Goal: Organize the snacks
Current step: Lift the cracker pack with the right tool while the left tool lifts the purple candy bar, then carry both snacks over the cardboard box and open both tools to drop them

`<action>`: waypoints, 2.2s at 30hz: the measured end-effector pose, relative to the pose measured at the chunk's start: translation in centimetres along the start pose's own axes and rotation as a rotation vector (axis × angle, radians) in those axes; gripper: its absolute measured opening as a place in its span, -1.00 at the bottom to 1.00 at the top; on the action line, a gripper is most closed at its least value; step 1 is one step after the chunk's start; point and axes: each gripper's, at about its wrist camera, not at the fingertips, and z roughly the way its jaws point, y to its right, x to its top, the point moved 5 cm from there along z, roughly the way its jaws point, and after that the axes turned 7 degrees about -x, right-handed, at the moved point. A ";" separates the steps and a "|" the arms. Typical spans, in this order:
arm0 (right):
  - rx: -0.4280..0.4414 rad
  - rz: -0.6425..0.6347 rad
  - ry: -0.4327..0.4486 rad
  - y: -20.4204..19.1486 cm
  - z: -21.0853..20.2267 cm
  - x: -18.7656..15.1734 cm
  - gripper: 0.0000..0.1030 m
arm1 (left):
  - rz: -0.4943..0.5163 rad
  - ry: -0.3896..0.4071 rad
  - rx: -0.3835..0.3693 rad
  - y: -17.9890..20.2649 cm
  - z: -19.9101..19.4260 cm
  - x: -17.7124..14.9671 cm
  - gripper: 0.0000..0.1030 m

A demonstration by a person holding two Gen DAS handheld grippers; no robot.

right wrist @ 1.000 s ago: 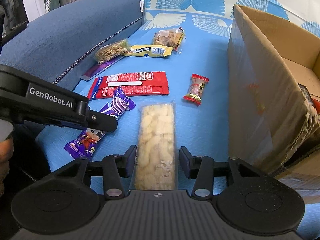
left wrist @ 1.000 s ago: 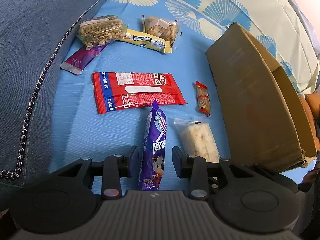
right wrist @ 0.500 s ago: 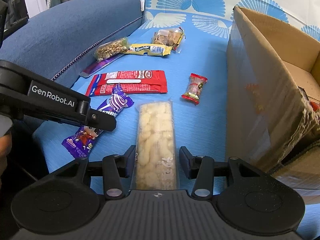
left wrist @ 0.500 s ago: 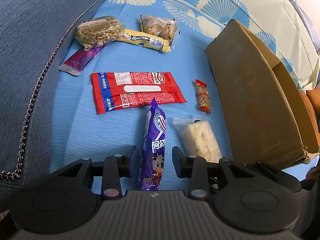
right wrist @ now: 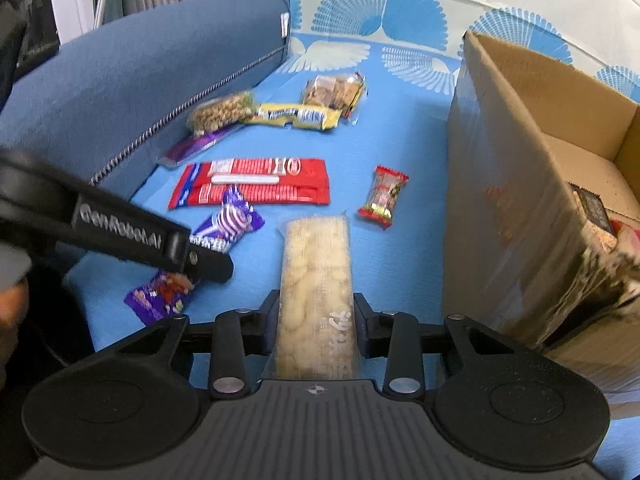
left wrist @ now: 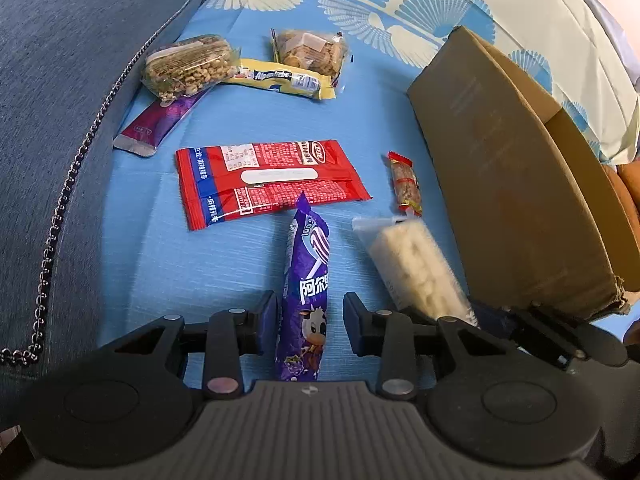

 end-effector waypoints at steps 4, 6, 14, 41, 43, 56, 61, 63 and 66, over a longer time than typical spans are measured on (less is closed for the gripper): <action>0.005 0.009 0.024 0.1 -0.5 0.5 -0.26 | 0.012 -0.002 0.014 0.0 0.1 0.0 -0.39; 0.005 0.010 0.034 0.1 -0.6 0.7 -0.26 | 0.018 -0.003 0.019 0.1 0.2 0.0 -0.47; 0.022 0.021 0.060 0.1 -1.2 1.3 -0.26 | 0.034 0.000 0.034 0.3 0.2 0.0 -0.62; 0.096 0.016 0.330 0.6 -9.1 6.2 -0.26 | -0.117 0.447 -0.074 -1.1 -7.6 1.9 -0.65; 0.103 0.015 0.350 0.7 -9.6 6.7 -0.26 | -0.115 0.453 -0.069 -1.1 -7.9 2.1 -0.65; 0.023 0.175 0.438 7.0 -11.2 9.6 -0.26 | -0.217 0.403 -0.109 2.2 -6.2 4.5 -0.65; -0.144 0.309 0.419 12.5 -10.9 9.9 -0.26 | -0.180 0.423 -0.179 7.7 -5.7 7.6 -0.65; -0.194 0.386 0.414 15.1 -10.9 9.8 -0.26 | -0.159 0.426 -0.210 10.2 -5.3 8.6 -0.65; -0.274 0.495 0.417 18.8 -11.2 9.3 -0.26 | -0.119 0.429 -0.267 14.5 -4.6 9.9 -0.65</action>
